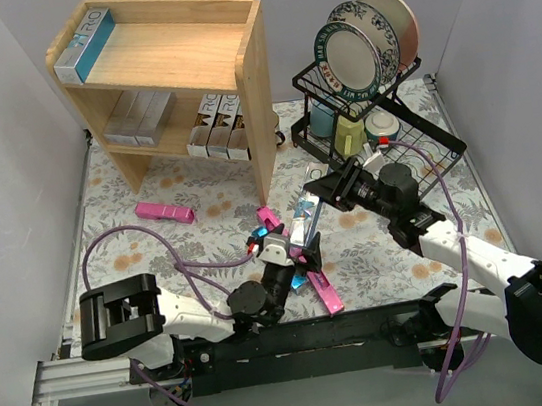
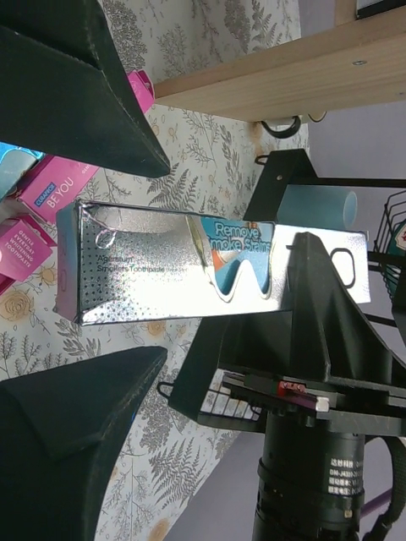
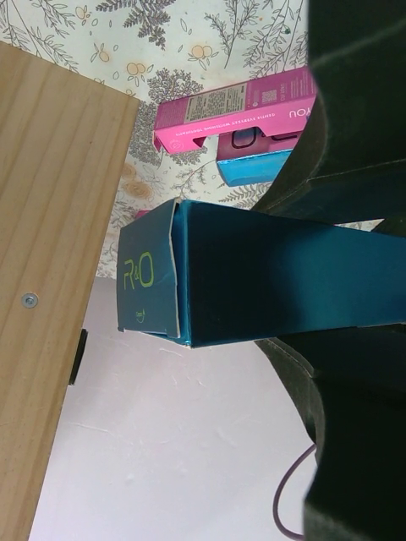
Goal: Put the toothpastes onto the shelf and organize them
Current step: Pick up the toothpaste from the center of the board.
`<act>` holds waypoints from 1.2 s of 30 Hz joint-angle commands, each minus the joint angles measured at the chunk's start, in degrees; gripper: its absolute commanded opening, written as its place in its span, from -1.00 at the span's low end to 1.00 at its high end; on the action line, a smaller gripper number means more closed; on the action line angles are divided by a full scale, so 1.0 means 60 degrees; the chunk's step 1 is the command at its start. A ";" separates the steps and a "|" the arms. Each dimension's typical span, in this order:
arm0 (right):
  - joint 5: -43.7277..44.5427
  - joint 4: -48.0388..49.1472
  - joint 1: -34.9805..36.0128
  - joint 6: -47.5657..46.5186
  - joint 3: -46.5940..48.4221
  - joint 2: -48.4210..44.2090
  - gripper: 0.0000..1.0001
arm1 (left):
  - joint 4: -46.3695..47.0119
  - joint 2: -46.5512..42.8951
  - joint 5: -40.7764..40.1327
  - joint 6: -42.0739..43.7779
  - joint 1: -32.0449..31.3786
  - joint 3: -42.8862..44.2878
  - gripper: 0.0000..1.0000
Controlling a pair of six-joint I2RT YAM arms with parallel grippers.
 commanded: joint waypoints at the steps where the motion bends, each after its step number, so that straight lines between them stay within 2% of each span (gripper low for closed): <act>1: 0.0040 0.0966 -0.0061 0.0184 0.0003 -0.0273 -0.13 | 0.1138 0.0296 -0.0167 0.0163 0.0204 0.0113 0.58; 12: -0.0238 0.1522 -0.0047 0.0390 -0.0143 -0.0171 -0.13 | 0.0949 0.0765 0.0331 -0.0306 0.0307 0.0421 0.23; 18: -0.0443 0.1962 -0.0047 0.0580 -0.0319 -0.0097 -0.13 | 0.1198 0.0678 0.0434 0.0089 0.0307 0.0480 -0.04; 23: -0.0531 0.2035 -0.0062 0.0522 -0.0334 -0.0126 -0.10 | 0.0759 0.0254 0.0507 -0.0144 0.0307 0.0407 -0.31; 26: -0.0575 0.2123 -0.0120 0.0449 -0.0363 -0.0272 0.07 | 0.0218 -0.0068 0.0595 -0.0452 0.0307 0.0392 -0.42; 27: -0.0561 0.2094 -0.0149 0.0376 -0.0363 -0.0317 0.23 | -0.0146 -0.0331 0.0667 -0.0583 0.0307 0.0406 -0.45; 30: -0.0532 0.1919 -0.0324 0.0171 -0.0334 -0.0551 0.52 | -0.1111 -0.0946 0.0785 -0.0760 0.0307 0.0508 -0.50; 33: -0.0487 0.1407 -0.0587 -0.0093 -0.0275 -0.0843 0.70 | -0.2516 -0.1489 0.0975 -0.1126 0.0307 0.0786 -0.52; 36: -0.0765 0.1171 -0.1041 -0.0488 -0.0246 -0.1239 0.77 | -0.3980 -0.2207 0.0962 -0.1273 0.0307 0.1079 -0.53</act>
